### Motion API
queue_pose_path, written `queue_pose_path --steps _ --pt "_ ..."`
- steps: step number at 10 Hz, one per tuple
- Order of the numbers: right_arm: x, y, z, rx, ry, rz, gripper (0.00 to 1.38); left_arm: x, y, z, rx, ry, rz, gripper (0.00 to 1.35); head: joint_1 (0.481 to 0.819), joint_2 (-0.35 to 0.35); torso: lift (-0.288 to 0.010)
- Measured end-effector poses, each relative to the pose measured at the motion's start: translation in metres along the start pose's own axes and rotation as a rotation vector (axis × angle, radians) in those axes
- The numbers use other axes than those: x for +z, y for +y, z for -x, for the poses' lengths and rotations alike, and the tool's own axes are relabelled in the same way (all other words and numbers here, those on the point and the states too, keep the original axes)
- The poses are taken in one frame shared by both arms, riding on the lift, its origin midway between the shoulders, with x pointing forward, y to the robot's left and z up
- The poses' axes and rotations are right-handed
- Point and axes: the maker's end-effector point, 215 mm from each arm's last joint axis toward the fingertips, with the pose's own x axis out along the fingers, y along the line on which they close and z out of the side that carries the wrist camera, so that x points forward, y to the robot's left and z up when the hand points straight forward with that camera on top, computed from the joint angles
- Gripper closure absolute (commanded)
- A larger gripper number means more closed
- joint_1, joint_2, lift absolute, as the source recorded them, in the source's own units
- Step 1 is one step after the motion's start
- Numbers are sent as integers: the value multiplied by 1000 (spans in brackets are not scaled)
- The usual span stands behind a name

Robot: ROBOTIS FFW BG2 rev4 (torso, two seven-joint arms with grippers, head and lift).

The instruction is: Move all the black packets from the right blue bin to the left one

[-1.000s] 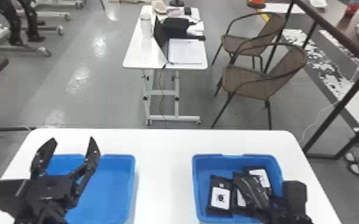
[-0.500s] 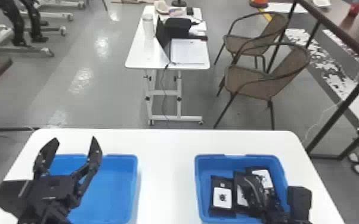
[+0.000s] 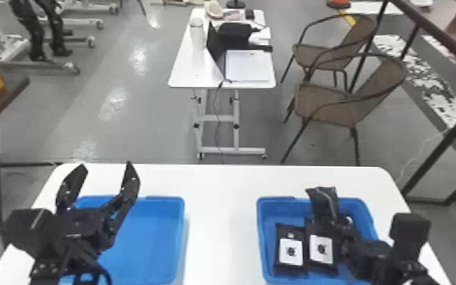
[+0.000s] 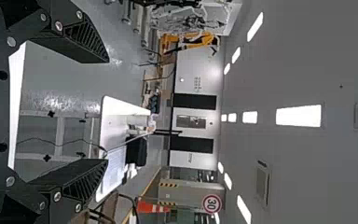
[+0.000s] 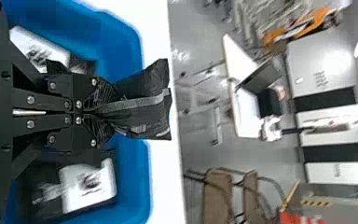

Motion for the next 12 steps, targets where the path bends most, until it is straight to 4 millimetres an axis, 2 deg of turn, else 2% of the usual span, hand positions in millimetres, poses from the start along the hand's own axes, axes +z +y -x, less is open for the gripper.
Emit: queue_pose_path --steps 1,2,3,4,6,7,9,12 --pt "45 36 -14 113 -70 48 1268 1 3 -6 7 25 41 282 695 54 0" --pt "82 75 -34 228 -118 128 1268 0 5 -12 9 62 74 282 695 103 0" --pt "101 120 -57 353 -139 191 1268 -5 4 -17 -2 120 114 282 695 154 0" --pt "110 157 -71 451 -144 222 1268 -9 -2 -23 -29 165 167 280 695 190 0" --pt "124 223 -86 596 -156 277 1268 0 -22 -35 -126 195 328 277 695 227 0" --pt "131 246 -86 647 -164 298 1268 4 -36 -39 -192 208 426 282 695 241 0" --pt "147 276 -84 708 -188 319 1268 4 -60 -43 -288 229 604 282 695 246 0" --pt "149 302 -84 758 -184 321 1268 1 -82 -47 -350 218 703 282 695 249 0"
